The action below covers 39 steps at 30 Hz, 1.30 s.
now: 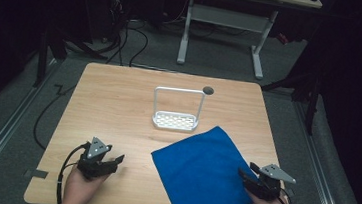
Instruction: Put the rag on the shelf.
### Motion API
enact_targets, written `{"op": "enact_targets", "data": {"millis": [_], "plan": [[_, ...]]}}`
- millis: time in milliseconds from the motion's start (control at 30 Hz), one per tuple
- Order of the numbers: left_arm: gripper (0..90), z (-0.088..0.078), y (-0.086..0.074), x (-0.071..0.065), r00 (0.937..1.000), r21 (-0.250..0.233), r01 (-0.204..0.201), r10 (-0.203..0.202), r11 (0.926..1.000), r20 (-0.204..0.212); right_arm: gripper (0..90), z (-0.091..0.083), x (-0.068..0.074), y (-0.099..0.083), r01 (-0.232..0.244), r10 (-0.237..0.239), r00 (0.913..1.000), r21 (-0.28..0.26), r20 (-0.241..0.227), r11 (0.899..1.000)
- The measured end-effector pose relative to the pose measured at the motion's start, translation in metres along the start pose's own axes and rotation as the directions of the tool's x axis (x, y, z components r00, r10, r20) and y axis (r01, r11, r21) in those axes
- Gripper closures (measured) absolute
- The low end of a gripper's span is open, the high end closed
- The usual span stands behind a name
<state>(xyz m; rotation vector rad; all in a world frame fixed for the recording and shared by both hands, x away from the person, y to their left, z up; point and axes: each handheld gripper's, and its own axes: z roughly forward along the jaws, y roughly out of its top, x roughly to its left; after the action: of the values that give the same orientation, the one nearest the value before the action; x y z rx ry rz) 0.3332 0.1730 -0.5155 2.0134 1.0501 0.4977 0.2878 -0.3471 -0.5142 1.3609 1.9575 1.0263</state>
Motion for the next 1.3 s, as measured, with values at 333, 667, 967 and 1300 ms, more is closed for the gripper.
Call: {"op": "enact_targets", "data": {"millis": [333,667,967,1300], "plan": [[41.0,0.006,0.002,-0.008,0.9996,0.013,-0.01,0.01,0.9999,0.025,47.0,-0.001,0.002,0.001,0.0,0.0,1.0,-0.008,0.0,1.0],[41.2,0.008,0.001,-0.008,0.9995,0.025,-0.007,0.006,0.9997,0.031,46.7,-0.001,0.001,0.0,-0.007,0.007,1.0,0.0,-0.001,1.0],[41.8,0.009,0.001,-0.008,0.9983,0.023,0.019,-0.02,0.9996,0.054,46.1,-0.002,0.001,0.002,-0.014,0.014,0.9999,0.005,0.003,1.0],[47.0,0.017,0.009,-0.041,0.9866,0.025,-0.015,0.01,0.9996,0.163,53.3,-0.005,0.004,0.004,0.015,-0.015,0.9999,-0.011,0.002,1.0]]}}
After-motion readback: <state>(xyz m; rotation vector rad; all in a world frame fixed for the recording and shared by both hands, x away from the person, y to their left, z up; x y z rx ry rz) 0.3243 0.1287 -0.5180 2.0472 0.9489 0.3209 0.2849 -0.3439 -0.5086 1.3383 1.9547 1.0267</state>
